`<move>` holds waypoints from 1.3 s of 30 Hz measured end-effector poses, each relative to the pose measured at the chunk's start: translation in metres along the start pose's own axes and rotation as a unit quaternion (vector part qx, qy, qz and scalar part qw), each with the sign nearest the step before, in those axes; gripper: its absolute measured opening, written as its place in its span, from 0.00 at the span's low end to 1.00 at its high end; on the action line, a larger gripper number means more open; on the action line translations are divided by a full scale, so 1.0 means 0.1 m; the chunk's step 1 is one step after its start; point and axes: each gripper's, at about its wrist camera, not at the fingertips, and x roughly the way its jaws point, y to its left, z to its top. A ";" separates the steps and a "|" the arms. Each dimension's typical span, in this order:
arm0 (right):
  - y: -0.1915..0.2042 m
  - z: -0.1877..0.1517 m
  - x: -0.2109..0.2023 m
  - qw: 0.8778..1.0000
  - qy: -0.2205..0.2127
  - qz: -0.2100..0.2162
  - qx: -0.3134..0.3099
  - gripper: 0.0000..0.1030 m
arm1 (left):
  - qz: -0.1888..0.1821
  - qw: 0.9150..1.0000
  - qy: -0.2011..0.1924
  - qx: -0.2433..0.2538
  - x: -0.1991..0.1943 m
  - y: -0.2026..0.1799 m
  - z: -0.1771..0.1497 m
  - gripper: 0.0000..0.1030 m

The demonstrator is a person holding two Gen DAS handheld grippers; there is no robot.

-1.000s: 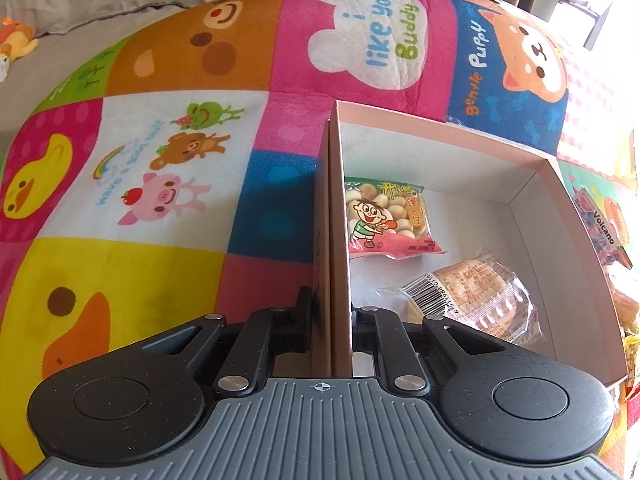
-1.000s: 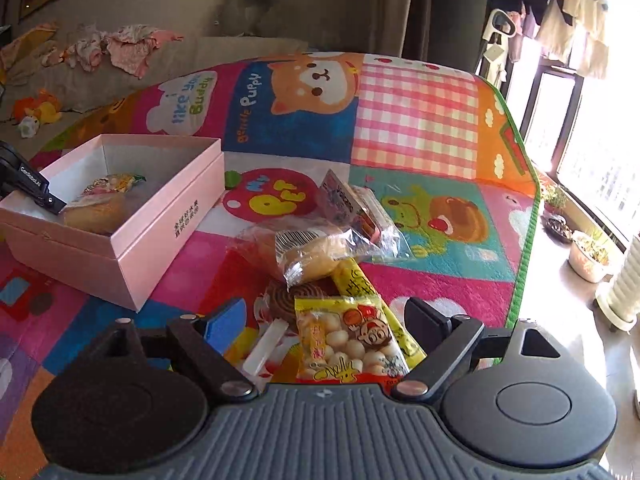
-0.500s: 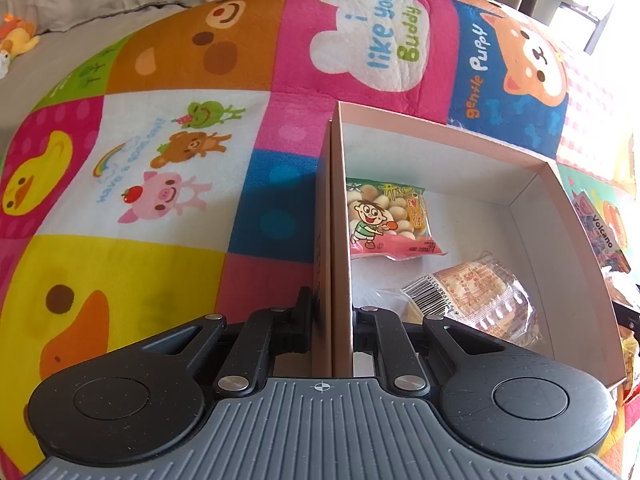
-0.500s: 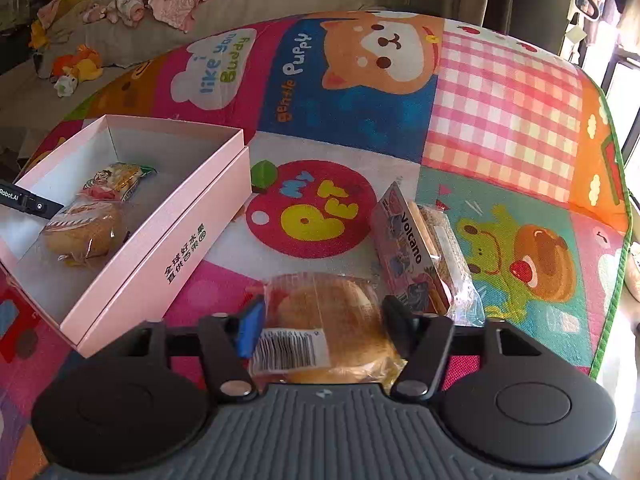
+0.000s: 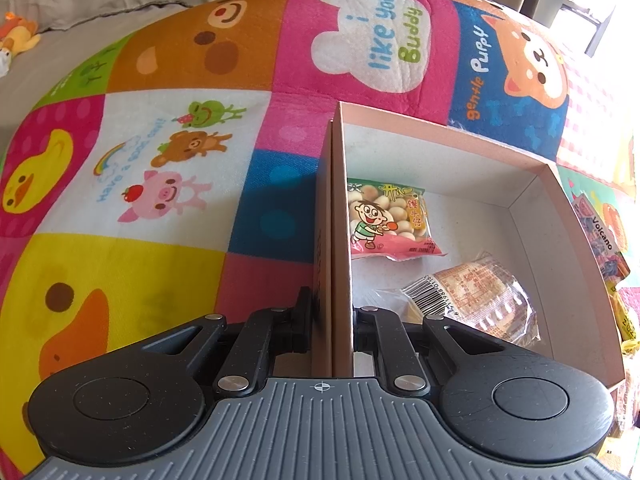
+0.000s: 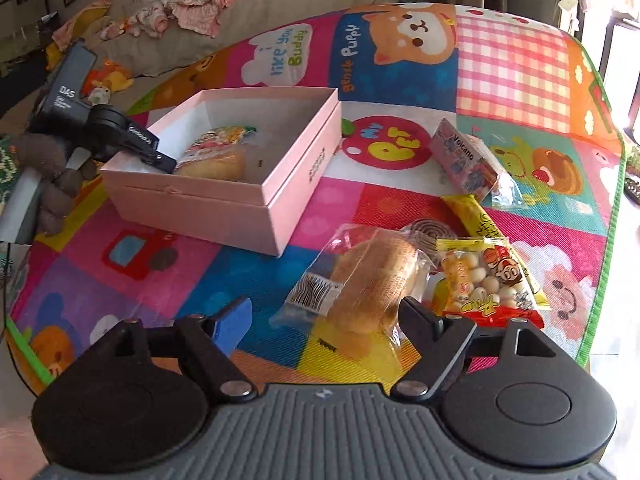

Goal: Organize objects
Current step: 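Grasp the wrapped round bun bag with the right gripper, then place the bun bag into the pink box and open the right gripper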

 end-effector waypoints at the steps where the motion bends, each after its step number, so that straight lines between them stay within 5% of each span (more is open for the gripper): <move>1: 0.01 -0.01 -0.03 1.000 -0.007 -0.006 -0.003 0.79 | 0.000 1.000 0.000 0.000 0.00 0.00 0.00 0.13; 7: -0.08 0.07 0.03 0.996 -0.036 -0.074 0.034 0.82 | 0.002 1.000 -0.002 0.001 0.00 -0.01 -0.01 0.13; 13: -0.12 0.11 0.33 0.994 -0.030 -0.078 0.075 0.82 | 0.005 1.000 -0.002 0.006 0.00 -0.02 -0.01 0.13; 15: -0.07 0.10 0.40 0.995 -0.025 -0.081 0.058 0.74 | 0.004 1.000 -0.002 0.006 0.00 -0.02 -0.01 0.13; 21: 0.03 0.01 0.31 0.999 0.001 -0.032 0.029 0.55 | 0.004 1.000 -0.002 0.006 0.00 -0.02 -0.01 0.13; 28: 0.27 -0.14 -0.01 0.997 0.043 0.065 -0.020 0.53 | 0.003 1.000 -0.002 0.005 0.00 -0.01 -0.01 0.13; 39: 0.42 0.44 -0.46 0.994 -0.030 0.087 -0.060 0.53 | 0.003 1.000 -0.002 0.005 0.00 -0.02 -0.02 0.13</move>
